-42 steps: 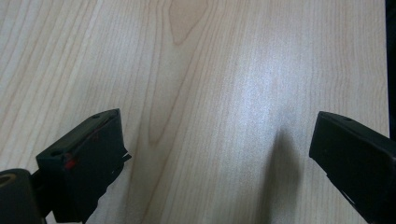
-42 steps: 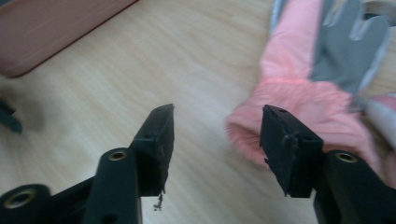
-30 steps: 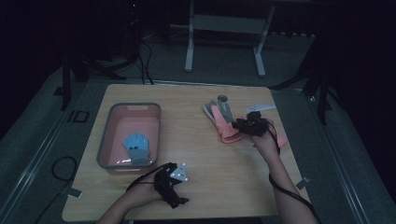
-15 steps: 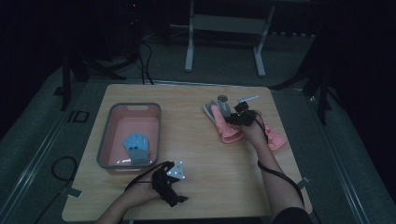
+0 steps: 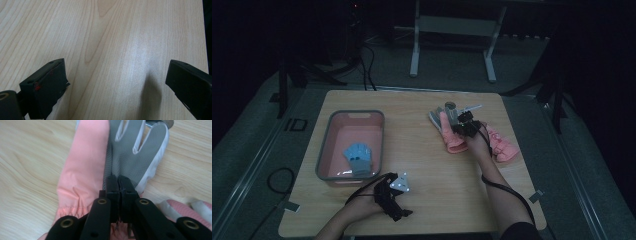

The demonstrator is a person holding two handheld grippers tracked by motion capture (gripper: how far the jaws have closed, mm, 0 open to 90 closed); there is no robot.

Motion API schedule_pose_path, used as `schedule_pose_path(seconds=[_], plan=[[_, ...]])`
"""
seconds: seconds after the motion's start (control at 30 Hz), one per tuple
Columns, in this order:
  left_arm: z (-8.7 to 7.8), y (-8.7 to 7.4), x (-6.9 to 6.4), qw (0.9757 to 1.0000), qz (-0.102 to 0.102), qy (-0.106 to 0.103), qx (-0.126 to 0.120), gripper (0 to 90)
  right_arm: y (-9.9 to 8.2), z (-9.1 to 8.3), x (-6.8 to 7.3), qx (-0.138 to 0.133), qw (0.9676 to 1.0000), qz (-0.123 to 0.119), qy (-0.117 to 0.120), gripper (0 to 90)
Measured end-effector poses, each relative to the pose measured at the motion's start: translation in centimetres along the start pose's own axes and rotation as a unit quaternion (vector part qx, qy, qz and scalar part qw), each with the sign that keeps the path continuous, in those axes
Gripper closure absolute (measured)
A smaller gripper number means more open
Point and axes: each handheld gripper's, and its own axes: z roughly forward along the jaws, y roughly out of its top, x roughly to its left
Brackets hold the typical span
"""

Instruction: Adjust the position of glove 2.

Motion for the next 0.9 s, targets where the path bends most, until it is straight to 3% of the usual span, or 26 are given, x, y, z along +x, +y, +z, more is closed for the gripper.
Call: schedule_pose_path(seconds=[0.07,0.27,0.5,0.63,0.73,0.83,0.9], plan=[[0.0,0.0,0.0,1.0000,0.002,0.000,0.003,3.8,0.2,-0.7,0.5,-0.013,0.9994,0.026,0.018,88.8],[0.0,0.0,0.0,1.0000,-0.001,0.001,0.001,3.7,0.3,-3.0,3.0,-0.037,0.9973,0.051,0.037,89.0],[0.0,0.1,-0.2,1.0000,0.002,0.005,0.005,3.7,-0.9,-7.0,6.3,-0.072,0.9939,0.078,0.028,89.0],[-0.1,0.1,-0.3,1.0000,0.003,0.007,0.002,3.7,-2.3,-9.2,7.5,-0.106,0.9867,0.116,0.039,88.9],[-0.2,0.1,-0.2,1.0000,-0.001,0.000,-0.004,3.7,-3.3,-10.1,8.1,-0.113,0.9845,0.127,0.041,88.9],[-0.2,0.1,-0.3,1.0000,0.006,0.004,0.002,3.7,-4.3,-10.6,8.7,-0.111,0.9847,0.131,0.030,88.9],[-0.1,0.1,-0.4,0.9999,0.008,0.006,0.004,3.7,-5.1,-10.8,9.0,-0.114,0.9822,0.148,0.020,88.9]])
